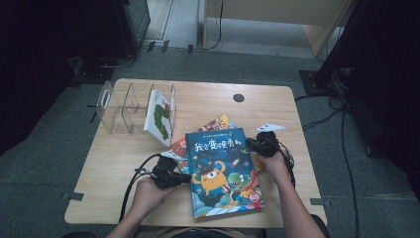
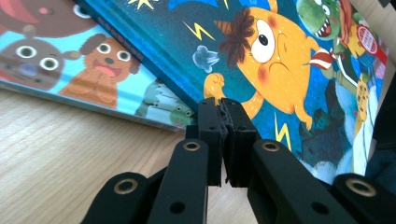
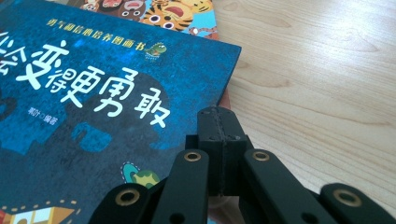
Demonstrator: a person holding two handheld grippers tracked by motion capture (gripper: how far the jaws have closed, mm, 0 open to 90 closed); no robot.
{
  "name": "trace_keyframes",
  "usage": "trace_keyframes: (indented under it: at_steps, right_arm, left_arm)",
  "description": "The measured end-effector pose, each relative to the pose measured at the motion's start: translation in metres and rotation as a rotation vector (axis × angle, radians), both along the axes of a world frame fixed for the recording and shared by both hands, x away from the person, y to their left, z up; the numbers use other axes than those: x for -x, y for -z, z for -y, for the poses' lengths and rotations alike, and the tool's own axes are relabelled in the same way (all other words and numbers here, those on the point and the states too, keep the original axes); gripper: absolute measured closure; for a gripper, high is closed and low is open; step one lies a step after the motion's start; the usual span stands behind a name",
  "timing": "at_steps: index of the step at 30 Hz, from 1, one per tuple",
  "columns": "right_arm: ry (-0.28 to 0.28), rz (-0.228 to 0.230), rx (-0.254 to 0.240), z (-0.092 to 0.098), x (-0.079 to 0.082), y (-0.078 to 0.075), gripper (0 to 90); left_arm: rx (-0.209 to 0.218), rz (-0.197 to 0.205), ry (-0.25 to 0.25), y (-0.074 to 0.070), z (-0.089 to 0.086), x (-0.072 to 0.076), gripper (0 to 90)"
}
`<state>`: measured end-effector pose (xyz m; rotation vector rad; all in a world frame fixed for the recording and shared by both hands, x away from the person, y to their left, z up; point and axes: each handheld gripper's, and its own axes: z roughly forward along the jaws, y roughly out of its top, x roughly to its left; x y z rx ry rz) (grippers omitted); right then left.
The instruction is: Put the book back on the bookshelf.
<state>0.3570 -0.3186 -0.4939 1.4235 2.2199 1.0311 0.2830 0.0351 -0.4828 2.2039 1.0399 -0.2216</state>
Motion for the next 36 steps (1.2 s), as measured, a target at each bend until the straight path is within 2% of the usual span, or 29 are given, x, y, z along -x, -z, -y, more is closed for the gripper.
trace_keyframes:
  at_steps: [2,8,12,23,26,30,32,36]
  right_arm:
    - [0.003,-0.006,-0.006,0.0,-0.003,0.0,90.0]
    - [0.017,-0.007,0.007,-0.004,-0.011,-0.001,90.0]
    - [0.023,-0.011,0.013,-0.005,-0.013,-0.002,90.0]
    - [0.036,0.0,0.033,-0.009,-0.019,-0.002,90.0]
    - [0.03,0.001,0.025,-0.008,-0.02,-0.001,90.0]
    - [0.045,-0.004,0.005,-0.006,-0.02,-0.002,90.0]
    - [0.047,0.017,-0.002,-0.004,-0.019,-0.005,90.0]
    - [0.044,0.007,-0.033,0.0,-0.017,-0.005,90.0]
  left_arm:
    - [0.008,-0.009,-0.009,0.0,0.002,0.0,86.8]
    - [0.017,0.003,-0.016,0.0,0.007,0.002,86.9]
    - [0.034,-0.013,-0.019,0.001,0.008,0.001,87.1]
    - [0.044,-0.012,-0.01,0.003,0.016,0.005,89.1]
    - [0.044,-0.026,-0.005,0.002,0.015,0.003,89.2]
    - [0.017,0.008,-0.009,-0.003,0.011,-0.001,89.1]
    - [0.017,0.022,-0.024,-0.007,0.005,-0.005,89.3]
    - [0.019,0.037,-0.062,-0.013,-0.005,-0.018,89.1]
